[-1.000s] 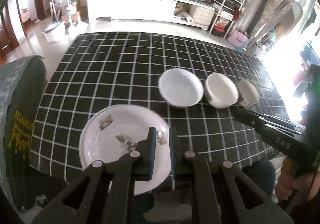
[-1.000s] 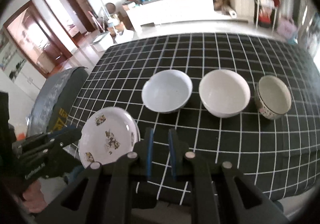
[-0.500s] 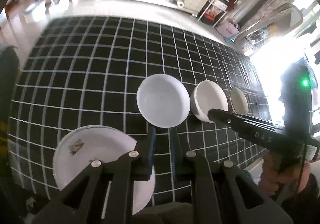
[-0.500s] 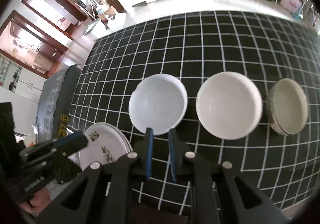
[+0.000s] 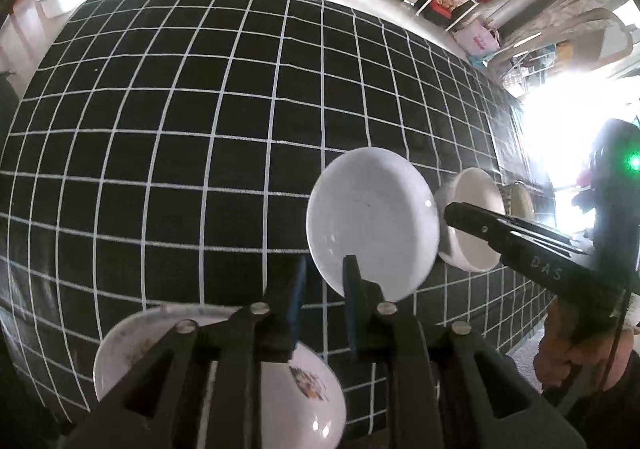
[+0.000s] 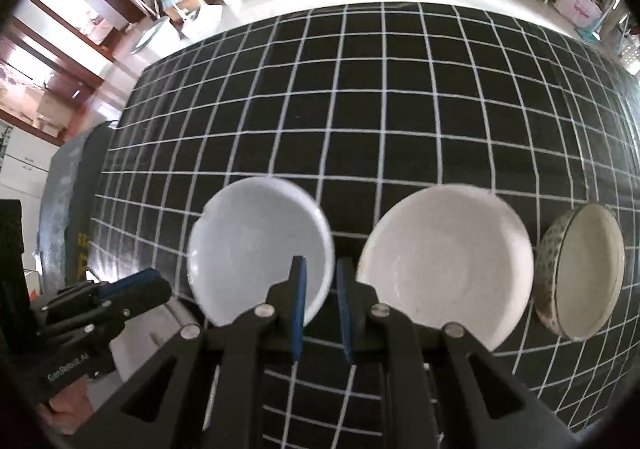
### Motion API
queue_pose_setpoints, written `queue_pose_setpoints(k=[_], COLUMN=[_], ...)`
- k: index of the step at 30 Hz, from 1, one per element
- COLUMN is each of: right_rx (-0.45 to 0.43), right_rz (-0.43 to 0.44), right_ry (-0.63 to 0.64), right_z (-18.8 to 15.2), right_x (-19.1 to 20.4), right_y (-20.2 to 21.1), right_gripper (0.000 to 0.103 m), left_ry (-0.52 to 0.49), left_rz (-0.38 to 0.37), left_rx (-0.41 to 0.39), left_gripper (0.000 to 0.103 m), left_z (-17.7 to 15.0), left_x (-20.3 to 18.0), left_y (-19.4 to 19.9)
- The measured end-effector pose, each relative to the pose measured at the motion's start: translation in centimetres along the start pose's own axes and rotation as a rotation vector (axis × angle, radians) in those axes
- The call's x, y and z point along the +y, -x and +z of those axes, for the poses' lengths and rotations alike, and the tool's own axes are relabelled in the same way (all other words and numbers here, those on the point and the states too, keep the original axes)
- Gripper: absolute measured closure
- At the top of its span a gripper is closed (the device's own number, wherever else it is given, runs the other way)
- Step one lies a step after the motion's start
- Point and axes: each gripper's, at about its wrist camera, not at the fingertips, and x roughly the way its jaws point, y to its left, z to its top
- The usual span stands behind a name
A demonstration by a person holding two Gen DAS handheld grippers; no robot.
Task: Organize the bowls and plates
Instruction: 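Grasp the rim of the plain white bowl with the left tool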
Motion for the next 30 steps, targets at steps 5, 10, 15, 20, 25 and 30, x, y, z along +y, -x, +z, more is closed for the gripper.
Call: queue_pose_setpoints(k=[5,10,15,20,25,30], right_rx=[0.023,0.044,0.029,0.014,0.013,0.011], right_rz=[-0.001,-0.007,-0.024,-0.090,-0.079,-0.091], right_ry=[0.014,0.014,0.064,0.127,0.111,0.108], right_z=[0.5,0.9,1.0,0.1,-1.8,-4.7], right_x=[-0.3,-0.9,-0.1,0.9,0.2,-0.7], right_y=[-0.8,-1.8,-2.0,-1.9,-1.3,-0.2], right_gripper=[0.084,0.084,0.084,0.086,0.086,0.086], left_ry=[0.001,-0.011,-0.048,-0.036,-0.042,-0.065], left_rz=[0.007,0.010,0.062,0.067,0.068,0.071], left_rx=[0.023,0.024,0.017,0.014,0.025,0.031], left_gripper=[0.086,0.086,0.087,0.091,0.091,0.091], left_z=[0.5,0.6,0.5,-0.1,-2.3,-4.7], left_x=[0.5,0.3,-0.7,-0.7,-1.3,-2.2], left_y=[-1.4,-2.0,-2.6,-2.6,-2.1,-1.6])
